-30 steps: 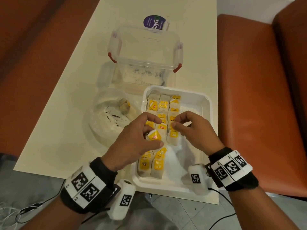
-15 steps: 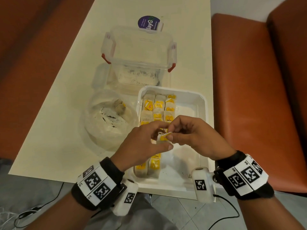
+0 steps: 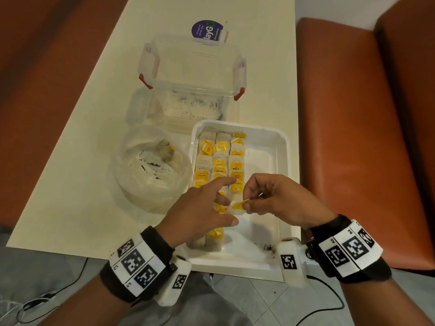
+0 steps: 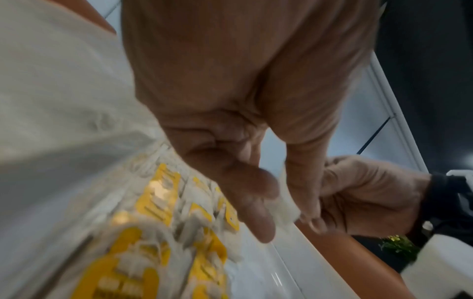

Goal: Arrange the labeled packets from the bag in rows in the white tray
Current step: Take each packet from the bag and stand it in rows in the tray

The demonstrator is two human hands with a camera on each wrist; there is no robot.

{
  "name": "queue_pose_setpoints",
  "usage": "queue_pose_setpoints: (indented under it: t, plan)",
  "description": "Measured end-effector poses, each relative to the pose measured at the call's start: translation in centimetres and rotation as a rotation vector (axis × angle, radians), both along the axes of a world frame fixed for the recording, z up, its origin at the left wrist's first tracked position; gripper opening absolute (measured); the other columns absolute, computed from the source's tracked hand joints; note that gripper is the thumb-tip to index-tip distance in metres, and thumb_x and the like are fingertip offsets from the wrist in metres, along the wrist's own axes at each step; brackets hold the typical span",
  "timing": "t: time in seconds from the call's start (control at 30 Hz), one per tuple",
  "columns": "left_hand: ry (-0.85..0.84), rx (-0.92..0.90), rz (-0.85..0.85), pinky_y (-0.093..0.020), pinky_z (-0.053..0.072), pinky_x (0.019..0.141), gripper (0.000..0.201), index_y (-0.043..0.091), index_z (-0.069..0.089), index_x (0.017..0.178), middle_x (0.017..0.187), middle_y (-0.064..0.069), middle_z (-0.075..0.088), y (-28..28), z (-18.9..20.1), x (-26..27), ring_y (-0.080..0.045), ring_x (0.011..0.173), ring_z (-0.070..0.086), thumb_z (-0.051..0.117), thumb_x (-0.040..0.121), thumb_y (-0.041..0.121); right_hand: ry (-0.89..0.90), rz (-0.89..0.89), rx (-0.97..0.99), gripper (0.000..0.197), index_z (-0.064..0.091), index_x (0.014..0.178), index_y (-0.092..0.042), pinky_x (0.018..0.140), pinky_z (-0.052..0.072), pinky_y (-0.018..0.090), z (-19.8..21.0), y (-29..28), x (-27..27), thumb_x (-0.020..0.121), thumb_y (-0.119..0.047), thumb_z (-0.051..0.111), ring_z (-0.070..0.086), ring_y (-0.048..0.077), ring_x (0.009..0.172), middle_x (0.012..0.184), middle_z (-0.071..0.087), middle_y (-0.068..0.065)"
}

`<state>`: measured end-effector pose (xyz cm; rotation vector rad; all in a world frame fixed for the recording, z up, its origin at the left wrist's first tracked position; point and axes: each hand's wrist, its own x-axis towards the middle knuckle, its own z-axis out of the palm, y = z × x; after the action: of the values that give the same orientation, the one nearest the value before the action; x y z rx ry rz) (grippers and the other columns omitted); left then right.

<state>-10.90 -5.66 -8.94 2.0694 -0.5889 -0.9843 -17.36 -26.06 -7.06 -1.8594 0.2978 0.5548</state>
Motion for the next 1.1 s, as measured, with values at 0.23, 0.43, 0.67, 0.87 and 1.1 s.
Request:
queue_pose_setpoints:
  t: [0.23, 0.43, 0.67, 0.87, 1.1]
  plan:
    - [0.019, -0.118, 0.191, -0.027, 0.054, 0.071, 0.028, 0.038, 0.065, 0.108, 0.089, 0.014, 0.074, 3.5, 2.8, 1.2, -0.009, 0.065, 0.072, 0.077, 0.082, 0.035, 0.078, 0.239, -0.36, 0.02, 0.063, 0.081, -0.031, 0.069, 0.047, 0.02, -1.3, 1.5, 0.4, 0.084, -0.015, 0.075, 0.059, 0.001, 0.068, 0.075, 0.069, -0.01]
    - [0.022, -0.168, 0.318, -0.014, 0.044, 0.055, 0.016, 0.036, 0.068, 0.101, 0.085, 0.013, 0.072, 5.3, 3.5, 2.2, -0.01, 0.066, 0.071, 0.071, 0.086, 0.037, 0.124, -0.022, -0.408, 0.018, 0.063, 0.084, -0.026, 0.07, 0.048, 0.029, -3.6, 1.6, 1.7, 0.083, -0.008, 0.067, 0.062, 0.012, 0.069, 0.075, 0.071, -0.005]
    - [0.033, -0.191, 0.334, -0.017, 0.045, 0.059, 0.014, 0.035, 0.069, 0.1, 0.084, 0.009, 0.072, 5.7, 3.2, 2.2, -0.011, 0.066, 0.071, 0.071, 0.086, 0.037, 0.154, -0.19, -0.363, 0.017, 0.059, 0.091, -0.025, 0.081, 0.059, 0.044, -4.3, 1.4, 1.6, 0.085, -0.014, 0.071, 0.067, 0.013, 0.069, 0.07, 0.073, -0.001]
    - [0.03, -0.198, 0.331, -0.023, 0.047, 0.062, 0.015, 0.034, 0.069, 0.101, 0.083, 0.01, 0.072, 5.8, 3.0, 2.2, -0.013, 0.067, 0.07, 0.071, 0.086, 0.036, 0.22, -0.264, -0.398, 0.036, 0.052, 0.097, -0.025, 0.081, 0.059, 0.043, -4.3, 1.6, 1.7, 0.079, -0.03, 0.082, 0.068, 0.017, 0.07, 0.071, 0.074, -0.001]
    - [0.014, -0.2, 0.34, -0.025, 0.047, 0.063, 0.015, 0.035, 0.069, 0.1, 0.082, 0.009, 0.072, 6.1, 2.7, 2.3, -0.011, 0.066, 0.07, 0.071, 0.085, 0.038, 0.237, -0.242, -0.413, 0.011, 0.068, 0.081, -0.007, 0.084, 0.06, 0.047, -3.6, 2.5, 2.7, 0.079, -0.014, 0.076, 0.074, 0.027, 0.077, 0.068, 0.075, 0.003]
